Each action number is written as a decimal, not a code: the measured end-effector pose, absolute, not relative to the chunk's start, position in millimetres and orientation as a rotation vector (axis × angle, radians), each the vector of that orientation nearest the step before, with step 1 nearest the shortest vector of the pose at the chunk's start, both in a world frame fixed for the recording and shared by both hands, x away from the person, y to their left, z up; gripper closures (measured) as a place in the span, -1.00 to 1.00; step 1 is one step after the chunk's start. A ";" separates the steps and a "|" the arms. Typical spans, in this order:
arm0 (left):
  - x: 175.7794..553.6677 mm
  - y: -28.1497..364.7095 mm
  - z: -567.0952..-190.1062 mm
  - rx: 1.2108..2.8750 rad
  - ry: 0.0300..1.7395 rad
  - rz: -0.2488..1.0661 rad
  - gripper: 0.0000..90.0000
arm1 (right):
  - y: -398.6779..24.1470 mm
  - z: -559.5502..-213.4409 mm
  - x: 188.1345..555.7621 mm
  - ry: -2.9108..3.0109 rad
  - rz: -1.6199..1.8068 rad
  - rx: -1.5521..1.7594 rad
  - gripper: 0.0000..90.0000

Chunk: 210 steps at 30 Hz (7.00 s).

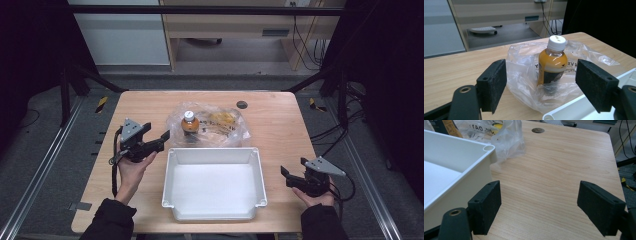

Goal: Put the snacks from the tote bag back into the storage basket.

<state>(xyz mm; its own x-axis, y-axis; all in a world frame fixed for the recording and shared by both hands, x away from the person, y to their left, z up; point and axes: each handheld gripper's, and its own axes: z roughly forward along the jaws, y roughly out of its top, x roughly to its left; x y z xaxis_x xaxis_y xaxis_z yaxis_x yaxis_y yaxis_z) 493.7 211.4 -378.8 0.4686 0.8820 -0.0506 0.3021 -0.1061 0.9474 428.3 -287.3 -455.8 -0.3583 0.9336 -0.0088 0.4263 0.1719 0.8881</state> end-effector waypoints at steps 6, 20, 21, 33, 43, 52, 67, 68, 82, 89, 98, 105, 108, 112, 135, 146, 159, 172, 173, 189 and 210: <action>499.2 203.6 -376.8 1.655 1.025 0.681 -0.43 | -287.2 -455.7 428.4 1.876 1.134 1.279 -0.55; 509.7 188.4 -375.4 1.665 1.009 0.703 -0.39 | -287.4 -455.4 428.6 1.873 1.137 1.275 -0.54; 510.4 187.5 -375.4 1.668 1.009 0.705 -0.39 | -287.2 -455.5 428.7 1.873 1.136 1.273 -0.54; 520.1 172.8 -375.4 1.692 1.004 0.708 -0.37 | -287.0 -456.0 429.5 1.874 1.136 1.273 -0.54; 527.0 162.2 -370.5 1.702 0.996 0.721 -0.34 | -287.0 -456.2 429.9 1.874 1.138 1.271 -0.54; 533.5 156.0 -371.6 1.700 0.998 0.715 -0.28 | -286.7 -456.7 430.3 1.880 1.139 1.270 -0.54; 543.8 146.3 -381.5 1.723 0.999 0.731 -0.23 | -286.9 -456.8 430.5 1.883 1.139 1.272 -0.54; 544.6 145.2 -382.3 1.724 0.999 0.731 -0.22 | -286.9 -456.8 430.5 1.883 1.140 1.272 -0.54; 557.3 130.9 -396.0 1.752 1.015 0.738 -0.12 | -287.8 -457.5 431.0 1.880 1.140 1.271 -0.52; 561.6 127.8 -400.4 1.741 1.020 0.728 -0.03 | -287.6 -458.3 431.6 1.885 1.138 1.270 -0.52; 565.5 126.0 -403.7 1.737 1.030 0.738 0.12 | -287.7 -458.7 432.0 1.890 1.138 1.268 -0.52; 569.0 126.3 -406.1 1.733 1.037 0.745 0.17 | -287.8 -458.5 432.0 1.889 1.139 1.267 -0.52; 569.9 126.1 -406.9 1.732 1.029 0.747 0.18 | -287.9 -458.6 432.1 1.889 1.140 1.266 -0.52; 569.5 125.2 -406.2 1.727 1.027 0.756 0.26 | -287.8 -458.7 432.1 1.890 1.141 1.266 -0.52; 573.0 121.6 -400.0 1.740 1.078 0.747 0.30 | -287.0 -459.4 432.9 1.895 1.138 1.268 -0.51; 571.9 122.7 -393.6 1.710 1.085 0.741 0.31 | -287.5 -459.2 432.7 1.894 1.139 1.268 -0.51; 563.2 129.9 -359.8 1.650 1.067 0.768 0.31 | -287.8 -458.6 432.4 1.888 1.142 1.264 -0.51; 554.5 141.4 -330.7 1.582 1.050 0.779 0.31 | -288.0 -458.3 432.3 1.887 1.142 1.262 -0.51; 553.8 141.7 -329.2 1.579 1.048 0.780 0.31 | -288.0 -458.3 432.3 1.886 1.143 1.263 -0.51; 543.6 145.8 -303.6 1.548 1.023 0.790 0.31 | -287.8 -458.0 432.0 1.885 1.143 1.262 -0.51; 512.5 147.0 -290.2 1.543 0.968 0.777 0.31 | -288.3 -457.7 431.2 1.881 1.144 1.264 -0.51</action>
<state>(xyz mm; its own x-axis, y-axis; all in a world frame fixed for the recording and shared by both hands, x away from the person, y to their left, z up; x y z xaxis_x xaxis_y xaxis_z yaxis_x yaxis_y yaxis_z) 512.5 147.0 -290.2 0.4506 0.8925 -0.0214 0.1728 -0.0637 0.9829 431.2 -288.3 -457.7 -0.3714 0.9284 -0.0114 0.4171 0.1777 0.8913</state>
